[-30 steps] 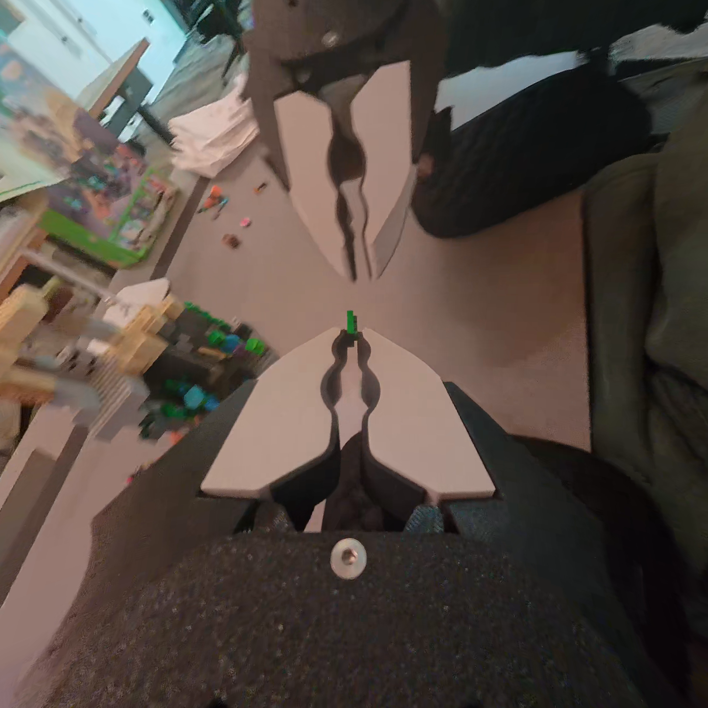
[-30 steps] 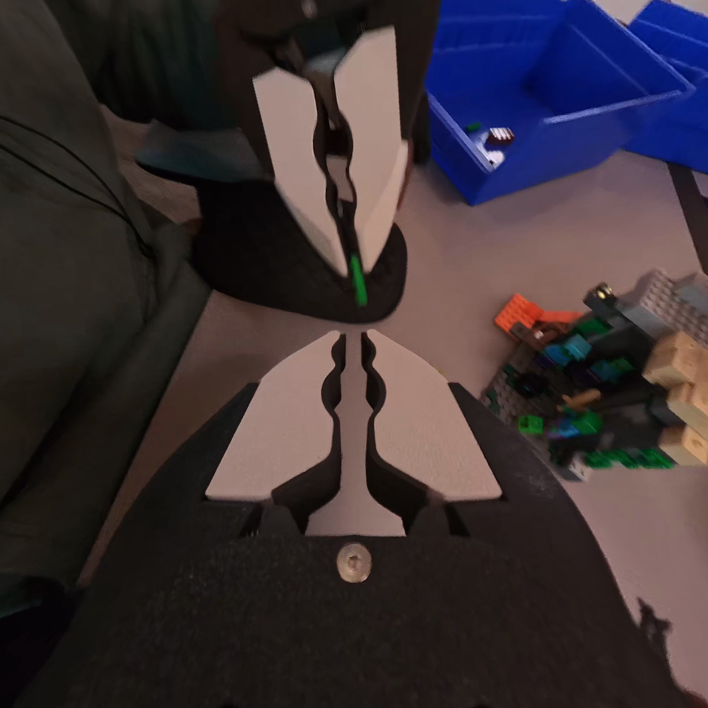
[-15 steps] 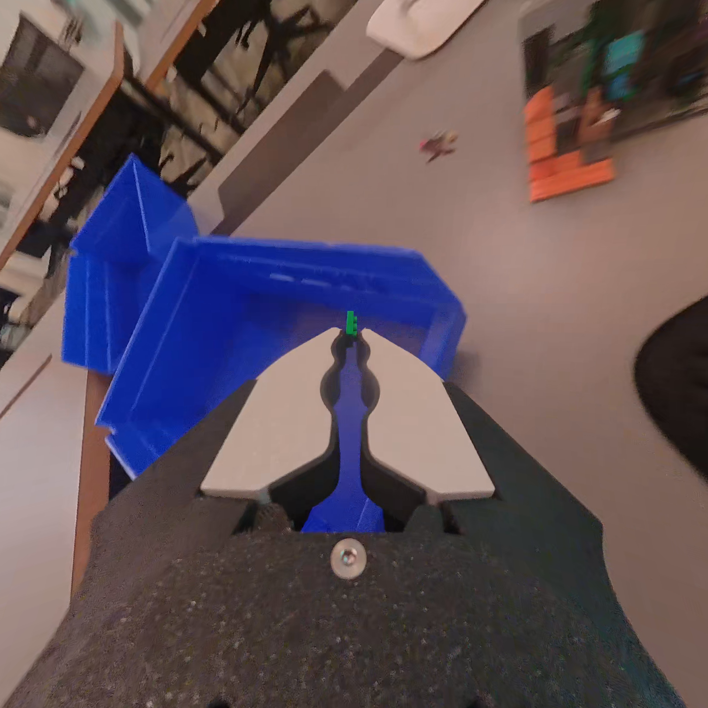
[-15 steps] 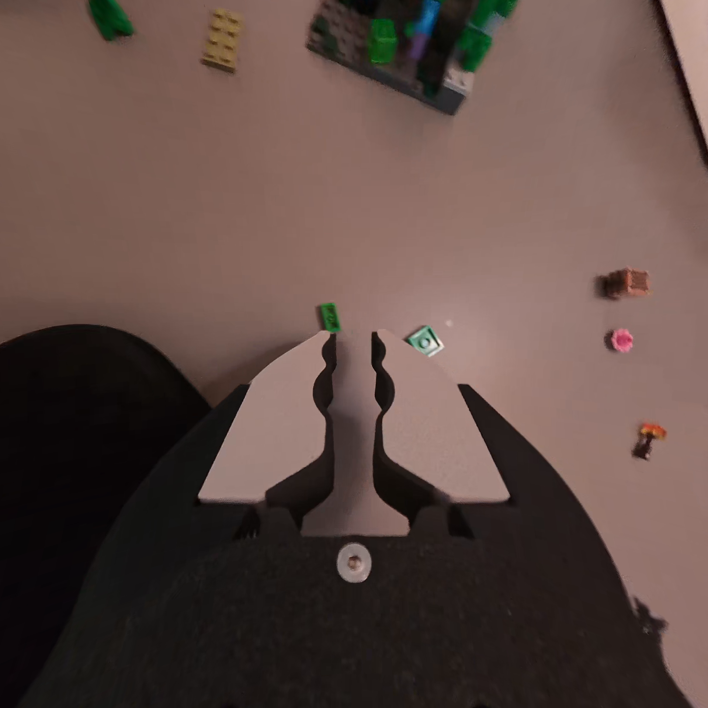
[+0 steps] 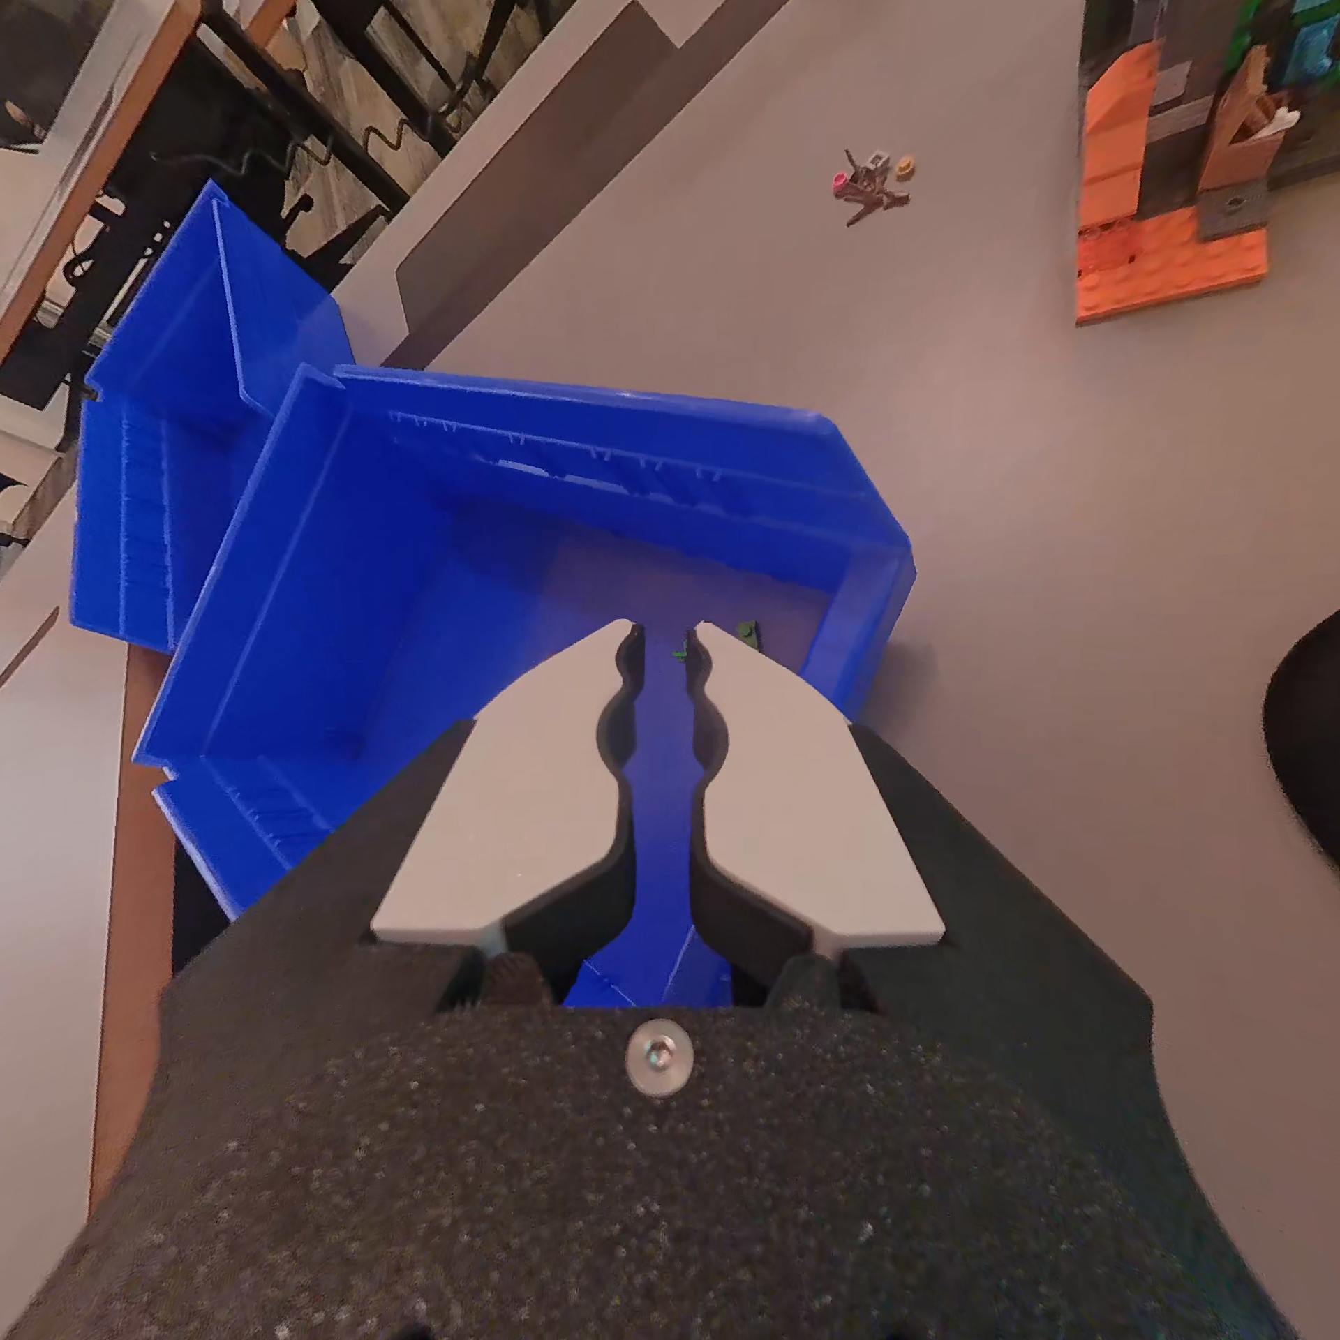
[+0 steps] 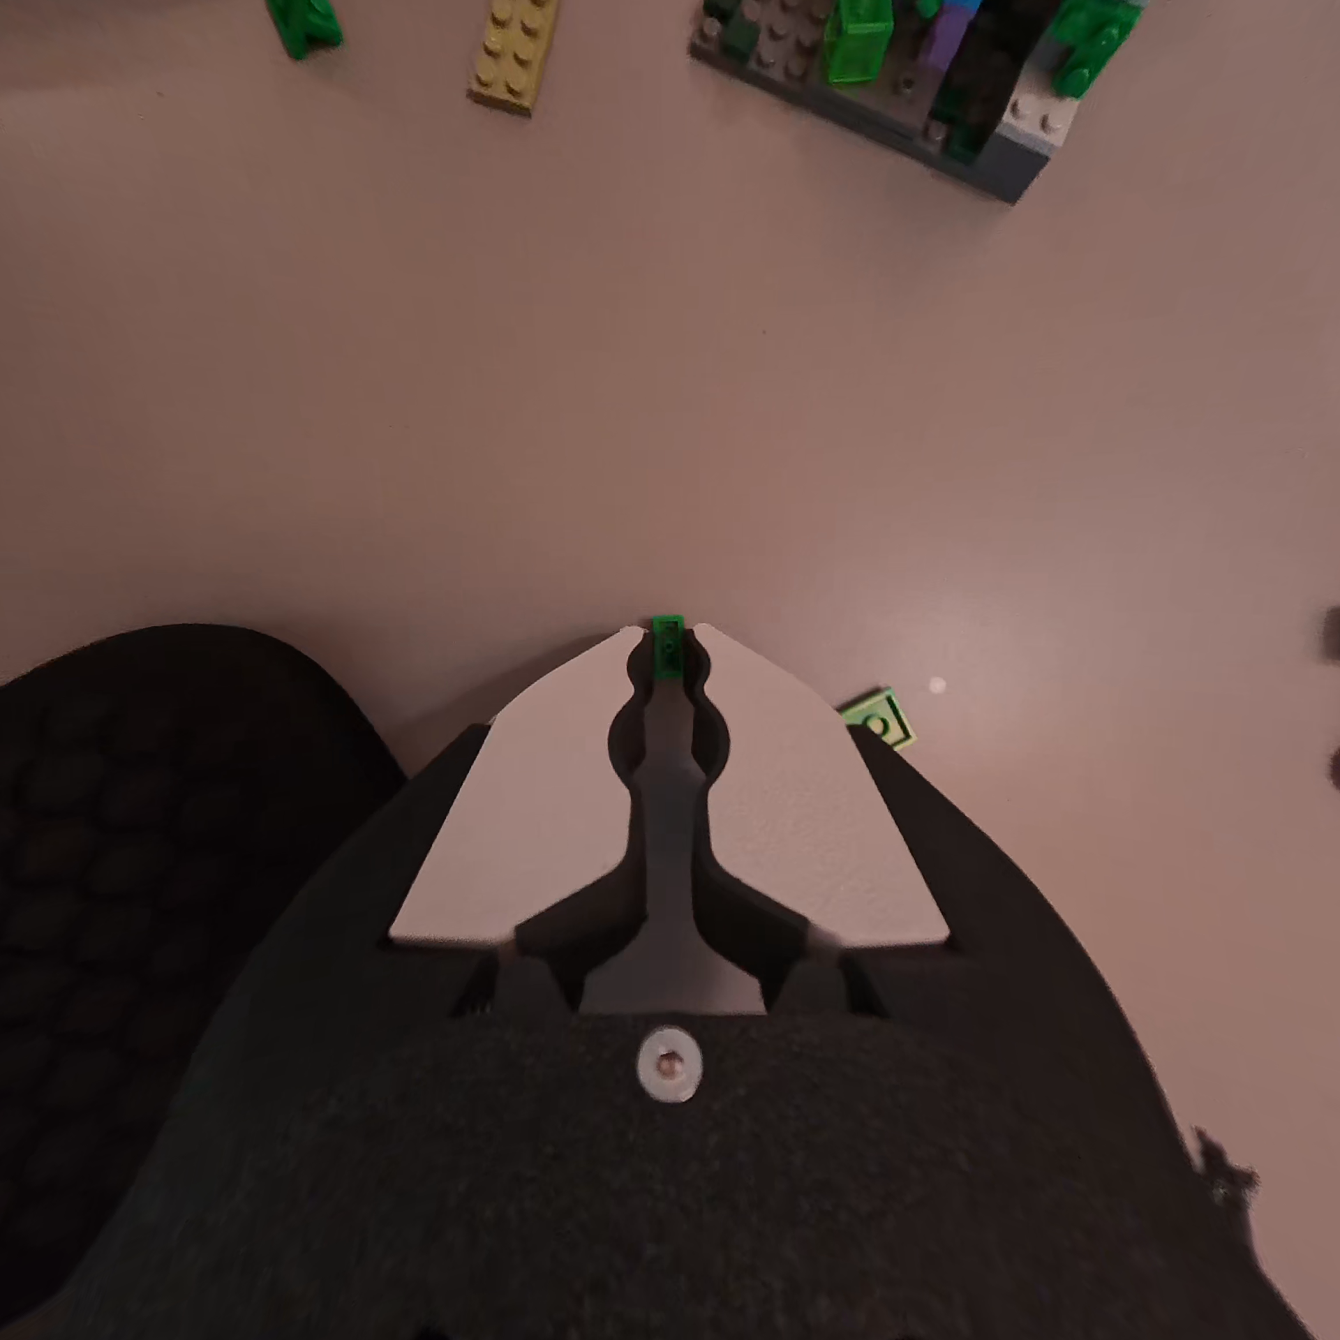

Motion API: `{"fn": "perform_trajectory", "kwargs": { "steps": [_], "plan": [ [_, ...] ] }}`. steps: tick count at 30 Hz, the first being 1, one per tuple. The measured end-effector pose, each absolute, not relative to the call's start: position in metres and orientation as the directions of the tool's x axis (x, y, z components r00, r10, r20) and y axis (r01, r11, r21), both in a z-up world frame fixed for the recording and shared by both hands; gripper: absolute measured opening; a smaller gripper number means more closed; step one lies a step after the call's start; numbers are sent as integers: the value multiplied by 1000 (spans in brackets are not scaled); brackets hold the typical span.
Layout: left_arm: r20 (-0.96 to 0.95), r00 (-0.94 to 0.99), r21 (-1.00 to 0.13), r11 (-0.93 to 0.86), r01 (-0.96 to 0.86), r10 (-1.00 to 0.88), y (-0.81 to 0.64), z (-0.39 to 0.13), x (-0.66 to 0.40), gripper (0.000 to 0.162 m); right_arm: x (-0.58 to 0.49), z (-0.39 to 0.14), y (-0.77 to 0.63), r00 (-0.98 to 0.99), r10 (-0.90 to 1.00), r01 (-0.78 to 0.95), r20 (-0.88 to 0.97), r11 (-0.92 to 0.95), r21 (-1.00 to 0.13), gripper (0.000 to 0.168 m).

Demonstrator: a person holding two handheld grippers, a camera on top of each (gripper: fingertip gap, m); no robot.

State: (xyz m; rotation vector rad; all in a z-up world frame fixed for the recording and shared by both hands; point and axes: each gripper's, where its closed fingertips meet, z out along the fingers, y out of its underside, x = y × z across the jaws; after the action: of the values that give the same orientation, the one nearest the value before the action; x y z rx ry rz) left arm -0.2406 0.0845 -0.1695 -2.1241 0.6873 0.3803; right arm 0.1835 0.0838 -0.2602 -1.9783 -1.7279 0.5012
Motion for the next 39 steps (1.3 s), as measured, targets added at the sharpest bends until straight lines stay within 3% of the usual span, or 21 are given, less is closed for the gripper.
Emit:
{"fn": "perform_trajectory", "kwargs": {
  "steps": [7,15,22,33,39],
  "plan": [
    [-423,728,-749,-243,-616,-540,66,-150,-160,11,139,-215,55,32,999,670,22,-5,-743,7],
    [-641,364,-664,250,-705,-675,21,-137,-31,13,74,-163,-5,-185,980,463,-76,19,-886,7],
    [-683,101,-613,492,-618,-724,-26,-142,37,14,44,-143,-31,-315,922,362,-226,-103,-927,7],
    [-684,54,-596,515,-617,-727,-34,-151,40,4,37,-147,-39,-342,904,379,-257,-118,-918,7],
    [-693,320,-605,280,-745,-646,18,-131,-37,4,75,-155,22,-73,988,420,-139,-97,-902,17]
  ]
}}
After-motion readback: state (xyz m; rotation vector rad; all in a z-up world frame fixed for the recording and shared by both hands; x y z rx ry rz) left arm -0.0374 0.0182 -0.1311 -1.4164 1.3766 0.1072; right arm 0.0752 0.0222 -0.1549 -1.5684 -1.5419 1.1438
